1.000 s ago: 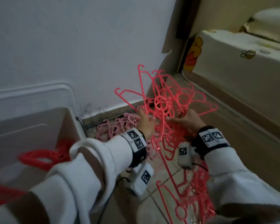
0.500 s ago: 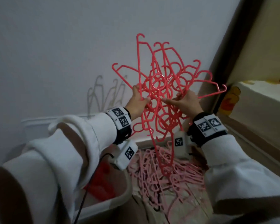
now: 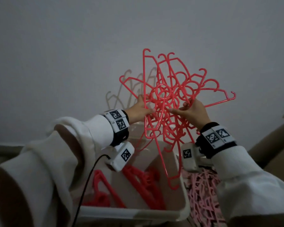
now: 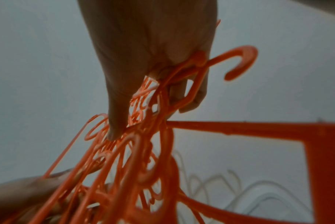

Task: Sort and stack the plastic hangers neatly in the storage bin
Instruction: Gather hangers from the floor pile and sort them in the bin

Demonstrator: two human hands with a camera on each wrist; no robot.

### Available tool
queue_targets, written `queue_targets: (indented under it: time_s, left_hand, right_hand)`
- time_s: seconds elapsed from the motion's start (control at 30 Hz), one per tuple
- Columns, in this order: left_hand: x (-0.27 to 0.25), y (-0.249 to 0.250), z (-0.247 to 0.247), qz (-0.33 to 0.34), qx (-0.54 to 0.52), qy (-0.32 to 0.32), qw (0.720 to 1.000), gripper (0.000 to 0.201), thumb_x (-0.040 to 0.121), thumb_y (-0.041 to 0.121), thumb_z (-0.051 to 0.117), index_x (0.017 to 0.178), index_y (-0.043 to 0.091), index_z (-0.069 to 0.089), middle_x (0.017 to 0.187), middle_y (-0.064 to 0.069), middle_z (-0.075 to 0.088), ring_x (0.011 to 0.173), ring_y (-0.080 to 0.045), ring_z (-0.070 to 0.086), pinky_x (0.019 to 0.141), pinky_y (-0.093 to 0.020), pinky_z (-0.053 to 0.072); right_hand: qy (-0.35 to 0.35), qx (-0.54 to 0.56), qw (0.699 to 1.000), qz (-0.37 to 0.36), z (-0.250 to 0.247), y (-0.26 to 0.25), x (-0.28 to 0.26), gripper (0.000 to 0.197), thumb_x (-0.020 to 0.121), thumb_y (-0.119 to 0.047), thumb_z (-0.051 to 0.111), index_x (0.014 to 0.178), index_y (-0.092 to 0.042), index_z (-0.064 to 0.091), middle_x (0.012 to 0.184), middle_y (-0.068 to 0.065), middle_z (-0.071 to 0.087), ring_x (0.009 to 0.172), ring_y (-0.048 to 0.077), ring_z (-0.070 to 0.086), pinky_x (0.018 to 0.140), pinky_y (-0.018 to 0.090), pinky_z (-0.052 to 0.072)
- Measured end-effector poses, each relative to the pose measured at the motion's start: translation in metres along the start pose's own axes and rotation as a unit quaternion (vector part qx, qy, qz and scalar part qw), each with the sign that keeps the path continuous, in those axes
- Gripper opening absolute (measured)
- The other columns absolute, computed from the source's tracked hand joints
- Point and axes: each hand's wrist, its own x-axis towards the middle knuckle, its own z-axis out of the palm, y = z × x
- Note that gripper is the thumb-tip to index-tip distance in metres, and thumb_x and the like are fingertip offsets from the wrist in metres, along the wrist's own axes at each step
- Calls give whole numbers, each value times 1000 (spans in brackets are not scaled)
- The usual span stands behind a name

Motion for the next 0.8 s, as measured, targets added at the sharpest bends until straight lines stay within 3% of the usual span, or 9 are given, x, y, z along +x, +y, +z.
queue_targets:
  time_s: [0.07, 0.13, 0.23, 0.33, 0.37, 0.47, 0.53, 0.6, 0.8]
  left_hand:
    - [-4, -17, -12, -25, 12, 9, 1000, 45, 92, 7, 54, 126, 12, 25, 98, -10, 54, 65, -10, 59, 46, -11, 47]
    - [-9, -39, -20, -56, 26, 19, 998, 45, 90, 8, 58, 120, 17, 26, 97, -8, 54, 70, -13, 59, 59, -19, 54]
    - [-15, -73, -25, -84, 69, 26, 994, 57, 88, 10, 62, 129, 11, 23, 123, -17, 49, 95, -23, 58, 84, -34, 51]
    - [-25, -102, -23, -116, 150, 30, 981, 70, 93, 22, 55, 142, 5, 7, 132, -16, 47, 93, -20, 56, 68, -14, 44]
    - [-27, -114, -21, -125, 163, 34, 978, 73, 95, 25, 51, 143, 5, 0, 130, -17, 49, 88, -21, 57, 63, -14, 45]
    - [-28, -144, -14, -146, 147, 46, 977, 78, 97, 26, 46, 143, 5, -14, 135, -23, 47, 109, -35, 57, 94, -35, 45]
    - [-24, -162, -11, -164, 154, 53, 973, 85, 97, 31, 44, 143, 5, -22, 144, -25, 36, 122, -37, 50, 103, -44, 39]
    - [-19, -177, -8, -173, 158, 40, 971, 91, 97, 37, 42, 140, 4, -31, 150, -25, 24, 129, -37, 43, 107, -46, 35]
    - [1, -227, 1, -209, 193, 18, 959, 95, 94, 42, 45, 141, -1, -25, 143, -25, 37, 130, -37, 41, 109, -44, 32]
  right_hand:
    - [-18, 5, 1000, 4, 16, -1, -1, 48, 58, -42, 81, 76, -20, 41, 73, 4, 57, 70, 20, 60, 65, 31, 52]
    - [-36, 2, 999, 7, 35, 2, -4, 48, 60, -37, 82, 76, -22, 39, 73, 1, 55, 71, 19, 59, 65, 31, 52]
    - [-55, -24, 998, 4, 67, 16, -10, 53, 60, -38, 82, 88, -16, 43, 74, -6, 54, 73, 16, 60, 65, 27, 52]
    - [-58, -33, 998, -3, 96, 33, -20, 59, 61, -36, 83, 100, -15, 44, 76, -12, 51, 71, 7, 55, 60, 10, 42]
    - [-62, -37, 997, -5, 105, 38, -23, 61, 62, -34, 83, 105, -15, 45, 76, -13, 51, 72, 7, 55, 61, 11, 42]
    - [-79, -34, 996, 4, 130, 58, -33, 65, 63, -31, 83, 113, -13, 45, 81, -10, 56, 76, 12, 60, 66, 23, 49]
    - [-77, -35, 996, 10, 140, 68, -37, 67, 63, -31, 82, 115, -13, 44, 86, -8, 59, 79, 15, 63, 70, 28, 53]
    - [-68, -48, 996, 7, 144, 74, -35, 68, 64, -30, 82, 117, -13, 44, 88, -6, 61, 77, 14, 63, 71, 28, 52]
    - [-90, -157, 983, 14, 160, 93, -36, 65, 75, -31, 74, 125, -11, 39, 101, 3, 67, 89, 24, 66, 80, 39, 53]
